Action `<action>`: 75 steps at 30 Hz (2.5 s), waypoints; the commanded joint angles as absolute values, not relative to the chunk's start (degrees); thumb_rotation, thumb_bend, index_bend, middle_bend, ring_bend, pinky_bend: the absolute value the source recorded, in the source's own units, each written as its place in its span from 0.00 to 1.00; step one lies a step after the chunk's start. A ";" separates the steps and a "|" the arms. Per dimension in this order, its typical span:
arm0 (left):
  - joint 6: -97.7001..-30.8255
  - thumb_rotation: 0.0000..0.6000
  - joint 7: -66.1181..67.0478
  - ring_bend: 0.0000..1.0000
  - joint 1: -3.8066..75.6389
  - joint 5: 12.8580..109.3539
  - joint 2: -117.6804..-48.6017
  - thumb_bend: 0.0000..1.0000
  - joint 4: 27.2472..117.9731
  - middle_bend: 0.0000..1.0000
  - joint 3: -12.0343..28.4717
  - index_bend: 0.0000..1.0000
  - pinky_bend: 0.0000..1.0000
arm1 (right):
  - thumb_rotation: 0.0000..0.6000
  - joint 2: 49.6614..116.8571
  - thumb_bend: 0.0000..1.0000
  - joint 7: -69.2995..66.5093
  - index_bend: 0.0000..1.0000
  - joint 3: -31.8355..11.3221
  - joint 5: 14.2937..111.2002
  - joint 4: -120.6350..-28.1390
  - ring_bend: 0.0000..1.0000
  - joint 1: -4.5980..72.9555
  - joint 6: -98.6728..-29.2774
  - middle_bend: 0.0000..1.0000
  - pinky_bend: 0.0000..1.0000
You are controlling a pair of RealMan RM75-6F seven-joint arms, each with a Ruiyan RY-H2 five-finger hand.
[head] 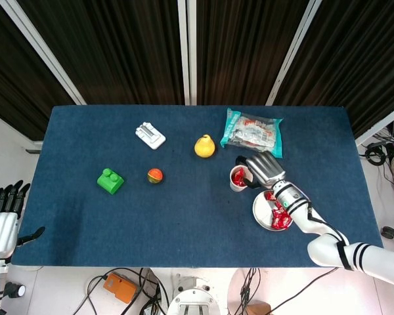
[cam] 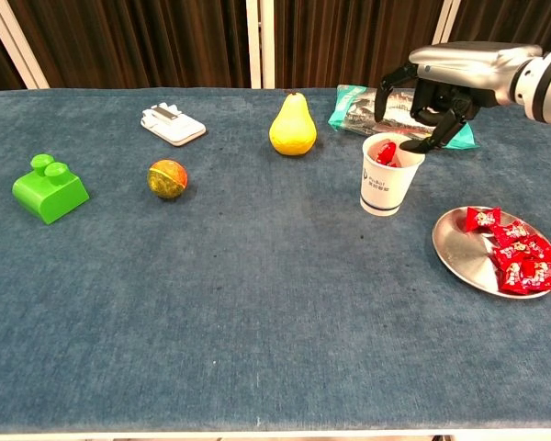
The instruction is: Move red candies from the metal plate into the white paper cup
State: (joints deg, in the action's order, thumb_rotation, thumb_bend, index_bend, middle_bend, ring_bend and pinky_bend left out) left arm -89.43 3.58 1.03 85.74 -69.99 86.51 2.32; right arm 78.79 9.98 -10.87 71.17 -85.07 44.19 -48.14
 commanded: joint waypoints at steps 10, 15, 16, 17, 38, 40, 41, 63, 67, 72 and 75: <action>-89.13 1.00 3.17 0.00 1.34 85.88 -70.20 0.00 86.14 0.00 2.43 0.00 0.00 | 1.00 67.70 0.48 5.22 0.48 -1.86 81.85 -93.30 1.00 32.31 -60.80 0.96 1.00; -89.33 1.00 3.53 0.00 1.51 86.27 -70.19 0.00 86.54 0.00 2.50 0.00 0.00 | 1.00 66.10 0.48 5.91 0.52 2.22 82.85 -93.31 1.00 29.31 -60.40 0.96 1.00; -89.35 1.00 3.63 0.00 1.53 86.31 -70.18 0.00 86.66 0.00 2.51 0.00 0.00 | 1.00 66.10 0.48 6.47 0.52 2.76 82.50 -92.96 1.00 28.96 -59.82 0.96 1.00; -89.37 1.00 3.70 0.00 1.54 86.34 -70.19 0.00 86.74 0.00 2.51 0.00 0.00 | 1.00 66.22 0.48 6.91 0.52 3.00 82.07 -92.64 1.00 28.78 -59.36 0.96 1.00; -89.42 1.00 3.60 0.00 1.22 85.93 -70.44 0.00 86.43 0.00 2.35 0.00 0.00 | 1.00 70.68 0.48 10.96 0.50 1.16 74.37 -87.56 1.00 30.25 -51.01 0.96 1.00; -89.51 1.00 3.55 0.00 1.19 85.94 -70.42 0.00 86.38 0.00 2.38 0.00 0.00 | 1.00 71.00 0.48 11.08 0.49 1.00 74.13 -87.56 1.00 30.46 -50.58 0.96 1.00; -89.55 1.00 3.52 0.00 1.15 85.90 -70.39 0.00 86.36 0.00 2.39 0.00 0.00 | 1.00 71.10 0.48 11.24 0.48 0.95 74.07 -87.55 1.00 30.54 -50.44 0.96 1.00; -89.53 1.00 2.88 0.00 0.86 85.30 -70.51 0.00 85.47 0.00 2.55 0.00 0.00 | 1.00 72.36 0.48 13.14 0.59 0.81 70.22 -86.35 1.00 31.15 -47.16 0.96 1.00; -89.55 1.00 2.88 0.00 0.90 85.28 -70.55 0.00 85.43 0.00 2.66 0.00 0.00 | 1.00 72.77 0.48 13.07 0.66 0.35 69.93 -86.12 1.00 31.46 -47.05 0.96 1.00; -89.37 1.00 2.88 0.00 0.94 85.16 -70.60 0.00 85.34 0.00 2.66 0.00 0.00 | 1.00 73.22 0.48 13.25 0.70 -0.02 69.44 -85.84 1.00 31.80 -46.82 0.96 1.00; -89.39 1.00 2.78 0.00 0.88 85.06 -70.61 0.00 85.22 0.00 2.69 0.00 0.00 | 1.00 73.45 0.49 13.10 0.73 -0.21 69.60 -85.78 1.00 31.87 -47.06 0.96 1.00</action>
